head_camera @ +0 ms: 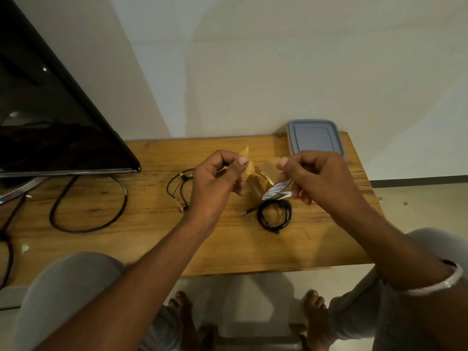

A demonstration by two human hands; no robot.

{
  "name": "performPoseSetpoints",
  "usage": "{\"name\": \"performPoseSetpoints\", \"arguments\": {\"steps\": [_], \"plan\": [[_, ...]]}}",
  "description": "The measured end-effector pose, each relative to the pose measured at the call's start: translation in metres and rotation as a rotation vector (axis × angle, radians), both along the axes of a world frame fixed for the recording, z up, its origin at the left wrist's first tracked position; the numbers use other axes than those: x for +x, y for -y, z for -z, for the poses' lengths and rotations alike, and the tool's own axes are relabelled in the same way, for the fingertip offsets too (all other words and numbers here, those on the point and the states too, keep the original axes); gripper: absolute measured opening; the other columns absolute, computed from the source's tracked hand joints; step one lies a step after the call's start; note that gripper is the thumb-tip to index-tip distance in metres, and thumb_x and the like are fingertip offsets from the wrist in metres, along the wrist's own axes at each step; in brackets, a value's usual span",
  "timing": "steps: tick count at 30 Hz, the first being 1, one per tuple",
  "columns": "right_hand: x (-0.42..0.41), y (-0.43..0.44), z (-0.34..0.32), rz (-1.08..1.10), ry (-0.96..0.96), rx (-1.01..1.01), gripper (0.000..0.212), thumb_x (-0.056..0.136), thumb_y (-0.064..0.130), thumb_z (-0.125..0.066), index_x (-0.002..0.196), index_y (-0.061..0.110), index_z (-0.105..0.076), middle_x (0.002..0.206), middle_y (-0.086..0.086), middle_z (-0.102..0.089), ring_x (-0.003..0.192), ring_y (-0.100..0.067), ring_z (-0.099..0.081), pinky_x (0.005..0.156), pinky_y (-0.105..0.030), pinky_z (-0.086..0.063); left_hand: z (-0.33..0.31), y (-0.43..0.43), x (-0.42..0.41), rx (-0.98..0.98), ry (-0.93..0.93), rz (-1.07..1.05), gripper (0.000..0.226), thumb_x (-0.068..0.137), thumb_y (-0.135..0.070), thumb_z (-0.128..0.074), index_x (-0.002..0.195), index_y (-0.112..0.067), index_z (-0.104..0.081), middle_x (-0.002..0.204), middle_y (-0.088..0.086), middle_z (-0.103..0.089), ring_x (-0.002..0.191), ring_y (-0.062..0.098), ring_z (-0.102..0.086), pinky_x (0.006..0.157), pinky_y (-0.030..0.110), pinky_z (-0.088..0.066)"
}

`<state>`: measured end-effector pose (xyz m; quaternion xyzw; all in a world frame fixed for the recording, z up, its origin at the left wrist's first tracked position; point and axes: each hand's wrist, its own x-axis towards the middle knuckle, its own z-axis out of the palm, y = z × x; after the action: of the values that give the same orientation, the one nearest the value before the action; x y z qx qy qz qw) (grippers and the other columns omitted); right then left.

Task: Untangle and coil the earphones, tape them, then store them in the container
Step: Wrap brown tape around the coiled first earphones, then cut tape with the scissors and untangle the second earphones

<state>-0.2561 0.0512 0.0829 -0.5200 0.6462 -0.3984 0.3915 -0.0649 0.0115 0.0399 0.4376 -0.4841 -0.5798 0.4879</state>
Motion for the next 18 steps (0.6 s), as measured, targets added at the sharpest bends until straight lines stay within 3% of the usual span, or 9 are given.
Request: {"name": "performPoseSetpoints", "arguments": {"steps": [2, 5, 8, 13, 18], "plan": [[0.011, -0.012, -0.01, -0.098, 0.288, 0.185, 0.024, 0.095, 0.031, -0.065, 0.105, 0.01, -0.073, 0.096, -0.004, -0.077, 0.062, -0.014, -0.066, 0.047, -0.022, -0.048, -0.003, -0.008, -0.006, 0.025, -0.041, 0.032, 0.012, 0.095, -0.011, -0.065, 0.083, -0.013, -0.065, 0.067, -0.003, -0.058, 0.057, 0.014, -0.05, 0.052, 0.031, -0.048], [0.022, -0.019, -0.005, -0.125, 0.499, 0.335, 0.031, 0.089, 0.029, -0.071, 0.109, 0.006, -0.071, 0.1, -0.014, -0.074, 0.068, -0.016, -0.062, 0.049, -0.021, -0.047, -0.004, -0.02, -0.014, 0.048, -0.043, 0.034, 0.012, 0.094, -0.012, -0.065, 0.082, -0.012, -0.066, 0.066, -0.003, -0.061, 0.055, 0.01, -0.049, 0.054, 0.031, -0.045], [0.026, -0.02, 0.001, -0.052, 0.604, 0.384, 0.029, 0.086, 0.025, -0.075, 0.103, 0.002, -0.072, 0.087, -0.019, -0.066, 0.063, -0.017, -0.054, 0.046, -0.019, -0.046, -0.006, -0.03, -0.018, 0.046, -0.021, 0.022, 0.012, 0.095, -0.011, -0.064, 0.083, -0.013, -0.067, 0.068, -0.004, -0.062, 0.057, 0.009, -0.048, 0.056, 0.033, -0.042], [0.02, -0.018, -0.002, -0.065, 0.818, 0.495, 0.01, 0.084, 0.02, -0.072, 0.091, 0.013, -0.074, 0.079, -0.003, -0.066, 0.057, -0.005, -0.056, 0.045, -0.013, -0.048, -0.014, -0.038, -0.019, 0.197, -0.166, 0.085, 0.01, 0.094, -0.018, -0.064, 0.086, -0.012, -0.066, 0.073, 0.004, -0.061, 0.057, 0.013, -0.046, 0.051, 0.027, -0.043], [0.012, -0.018, -0.004, -0.075, 0.878, 0.525, 0.019, 0.077, 0.022, -0.074, 0.094, 0.015, -0.071, 0.078, 0.003, -0.067, 0.054, -0.002, -0.056, 0.043, -0.012, -0.047, -0.015, -0.039, -0.018, 0.397, -0.305, 0.225, 0.011, 0.084, -0.029, -0.066, 0.088, -0.019, -0.066, 0.08, -0.004, -0.066, 0.061, 0.009, -0.051, 0.051, 0.023, -0.043]]}}
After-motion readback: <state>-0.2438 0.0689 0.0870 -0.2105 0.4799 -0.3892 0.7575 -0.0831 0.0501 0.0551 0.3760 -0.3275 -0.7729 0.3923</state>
